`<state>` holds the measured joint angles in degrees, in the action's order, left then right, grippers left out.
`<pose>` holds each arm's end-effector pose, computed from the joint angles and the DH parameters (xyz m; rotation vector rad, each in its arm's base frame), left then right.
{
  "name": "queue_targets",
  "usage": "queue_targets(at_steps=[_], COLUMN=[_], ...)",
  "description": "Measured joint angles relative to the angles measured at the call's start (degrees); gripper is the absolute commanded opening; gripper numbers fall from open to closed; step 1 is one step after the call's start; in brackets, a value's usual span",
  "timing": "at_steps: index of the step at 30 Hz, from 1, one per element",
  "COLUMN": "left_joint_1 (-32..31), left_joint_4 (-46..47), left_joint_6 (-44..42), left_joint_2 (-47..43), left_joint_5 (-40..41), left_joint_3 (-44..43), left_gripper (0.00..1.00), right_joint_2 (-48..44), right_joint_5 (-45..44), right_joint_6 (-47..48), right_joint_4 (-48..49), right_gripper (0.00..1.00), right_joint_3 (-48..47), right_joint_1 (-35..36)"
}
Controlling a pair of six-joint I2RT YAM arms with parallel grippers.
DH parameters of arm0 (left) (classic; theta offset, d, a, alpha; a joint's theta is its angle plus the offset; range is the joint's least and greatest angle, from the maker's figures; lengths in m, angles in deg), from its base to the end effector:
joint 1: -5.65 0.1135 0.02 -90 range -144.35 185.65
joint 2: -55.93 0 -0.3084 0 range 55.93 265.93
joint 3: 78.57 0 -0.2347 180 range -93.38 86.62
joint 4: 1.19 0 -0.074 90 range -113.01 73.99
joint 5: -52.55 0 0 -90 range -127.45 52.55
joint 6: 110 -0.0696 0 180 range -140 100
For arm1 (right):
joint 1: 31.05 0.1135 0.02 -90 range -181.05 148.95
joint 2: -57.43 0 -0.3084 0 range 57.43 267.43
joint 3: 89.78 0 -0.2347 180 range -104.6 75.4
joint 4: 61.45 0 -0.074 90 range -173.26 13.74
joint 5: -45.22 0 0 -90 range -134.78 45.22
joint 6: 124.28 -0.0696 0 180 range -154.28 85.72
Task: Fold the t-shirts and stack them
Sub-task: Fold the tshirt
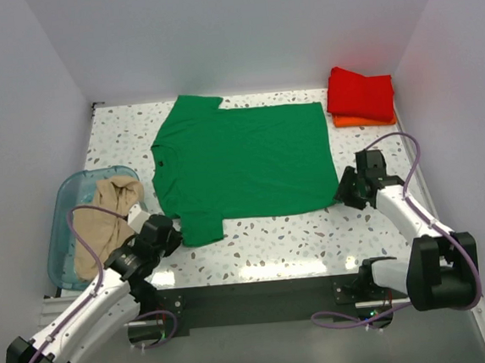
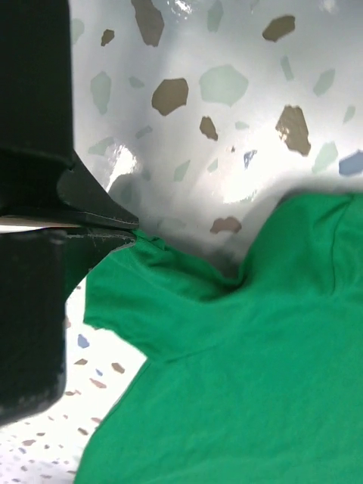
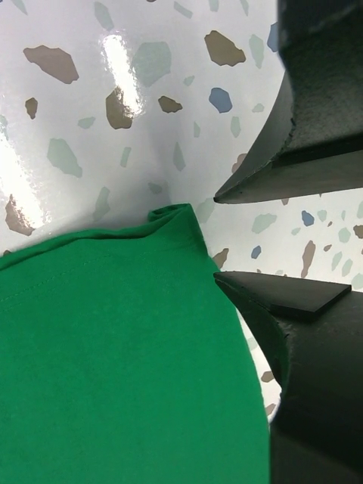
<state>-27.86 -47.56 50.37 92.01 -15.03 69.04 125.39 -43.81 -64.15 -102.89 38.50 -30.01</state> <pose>0.0928 -0.0296 0.1739 -0.9180 2.2108 -0.3914 0.2063 0.0049 0.2124 0.6395 2.5134 0.2214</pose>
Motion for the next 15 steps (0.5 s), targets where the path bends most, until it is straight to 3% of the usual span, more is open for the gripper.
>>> queue_targets(at_steps=[7, 15], left_joint_1=[0.0, 0.0], left_joint_4=[-2.1, -3.7], left_joint_6=[-2.1, -2.7], left_joint_2=[-3.9, -5.8], left_joint_5=[-2.4, -3.6], left_joint_3=[-3.8, -6.3], left_gripper=[0.0, 0.0], right_joint_2=[1.9, 4.7], right_joint_5=[0.0, -0.3], right_joint_6=[-0.7, -1.6], right_joint_4=[1.8, 3.4], right_gripper=[0.42, 0.12], right_joint_3=[0.8, 0.8], right_joint_1=[0.0, 0.0])
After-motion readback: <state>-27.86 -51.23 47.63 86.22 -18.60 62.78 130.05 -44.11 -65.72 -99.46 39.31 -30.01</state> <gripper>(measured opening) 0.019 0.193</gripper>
